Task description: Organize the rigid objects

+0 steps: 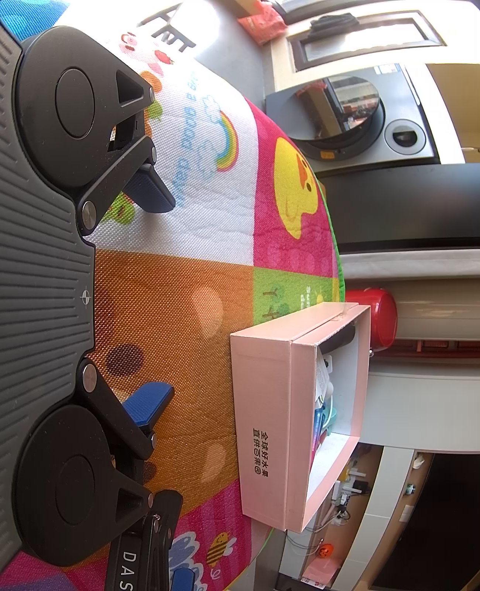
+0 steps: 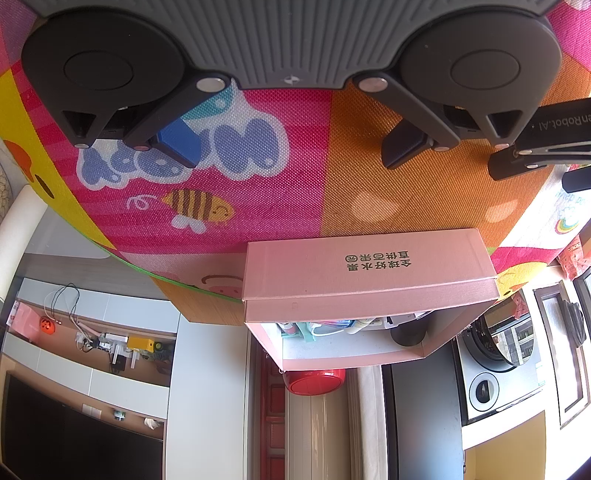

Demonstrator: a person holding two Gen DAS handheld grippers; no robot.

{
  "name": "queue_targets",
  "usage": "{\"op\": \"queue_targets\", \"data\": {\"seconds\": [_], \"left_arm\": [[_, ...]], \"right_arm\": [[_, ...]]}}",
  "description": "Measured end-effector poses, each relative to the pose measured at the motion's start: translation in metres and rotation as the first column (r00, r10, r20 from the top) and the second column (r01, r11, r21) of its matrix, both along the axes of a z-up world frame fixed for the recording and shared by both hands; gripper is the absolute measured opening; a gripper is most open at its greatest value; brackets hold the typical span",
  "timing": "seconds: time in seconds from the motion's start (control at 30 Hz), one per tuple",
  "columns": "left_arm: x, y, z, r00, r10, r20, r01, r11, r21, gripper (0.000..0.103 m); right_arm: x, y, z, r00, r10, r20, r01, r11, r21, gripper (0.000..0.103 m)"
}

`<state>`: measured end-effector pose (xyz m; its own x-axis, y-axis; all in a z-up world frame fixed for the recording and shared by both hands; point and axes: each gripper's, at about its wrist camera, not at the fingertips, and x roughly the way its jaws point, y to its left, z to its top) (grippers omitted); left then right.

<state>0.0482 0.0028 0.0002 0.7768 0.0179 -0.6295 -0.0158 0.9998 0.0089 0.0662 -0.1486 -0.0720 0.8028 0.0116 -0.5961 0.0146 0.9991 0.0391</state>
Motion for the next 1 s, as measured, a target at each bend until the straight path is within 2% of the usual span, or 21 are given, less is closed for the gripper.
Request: {"op": "queue_targets", "data": {"seconds": [1.0], "left_arm": [[0.0008,-0.0009,0.0012,1.000,0.000,-0.005,0.000,1.000,-0.004,0.101]], "right_arm": [[0.0005,0.0002,-0.0002,1.000,0.000,0.000,0.000,1.000,0.000,0.103]]}}
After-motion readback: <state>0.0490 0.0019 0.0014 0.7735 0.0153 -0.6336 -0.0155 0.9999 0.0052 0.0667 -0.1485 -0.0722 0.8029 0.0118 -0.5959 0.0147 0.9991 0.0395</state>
